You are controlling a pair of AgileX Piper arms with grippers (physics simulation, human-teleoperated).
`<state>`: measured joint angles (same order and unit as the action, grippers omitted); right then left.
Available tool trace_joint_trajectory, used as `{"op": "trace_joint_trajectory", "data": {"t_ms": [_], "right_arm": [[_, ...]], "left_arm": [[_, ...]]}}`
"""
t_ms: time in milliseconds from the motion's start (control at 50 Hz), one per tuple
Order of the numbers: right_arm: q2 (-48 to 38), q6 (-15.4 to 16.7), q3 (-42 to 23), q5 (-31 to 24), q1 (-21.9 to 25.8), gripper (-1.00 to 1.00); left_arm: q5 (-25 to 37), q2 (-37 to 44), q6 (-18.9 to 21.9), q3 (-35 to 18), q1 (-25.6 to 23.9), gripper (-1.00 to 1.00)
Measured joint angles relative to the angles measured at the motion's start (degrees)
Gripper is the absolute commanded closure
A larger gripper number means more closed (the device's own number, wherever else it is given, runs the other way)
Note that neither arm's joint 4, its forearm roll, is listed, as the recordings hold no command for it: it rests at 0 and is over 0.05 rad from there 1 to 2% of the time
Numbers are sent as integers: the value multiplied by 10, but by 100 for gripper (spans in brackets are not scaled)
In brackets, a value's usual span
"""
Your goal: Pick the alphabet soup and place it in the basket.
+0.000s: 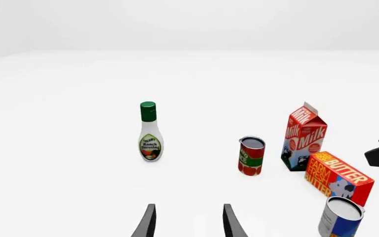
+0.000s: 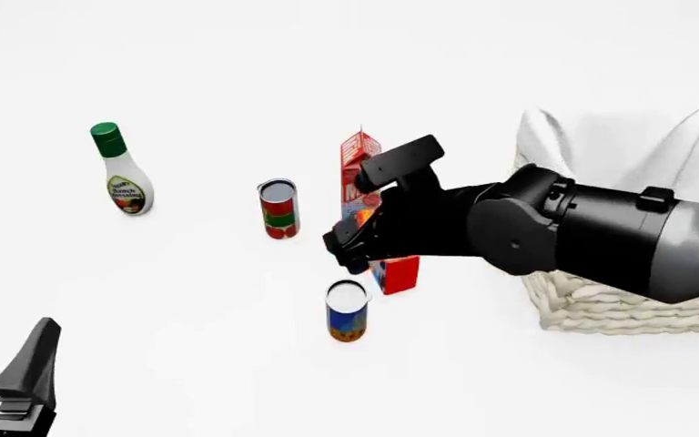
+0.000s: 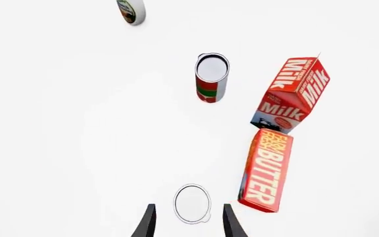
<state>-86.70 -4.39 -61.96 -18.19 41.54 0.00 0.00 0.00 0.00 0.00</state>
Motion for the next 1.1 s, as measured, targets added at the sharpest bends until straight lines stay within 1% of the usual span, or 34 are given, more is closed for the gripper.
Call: {"op": "trace_joint_trajectory", "data": {"t_ms": [500,840,1100], "right_arm": [[-58,-6,7,39,4,-100],[-78,-4,11,51,-1,-100],[-93,-9,19,66,0,-100]], "left_arm": [[0,0,0,0,0,-100],[0,0,0,0,0,-100],[0,0,0,0,0,-100]]}}
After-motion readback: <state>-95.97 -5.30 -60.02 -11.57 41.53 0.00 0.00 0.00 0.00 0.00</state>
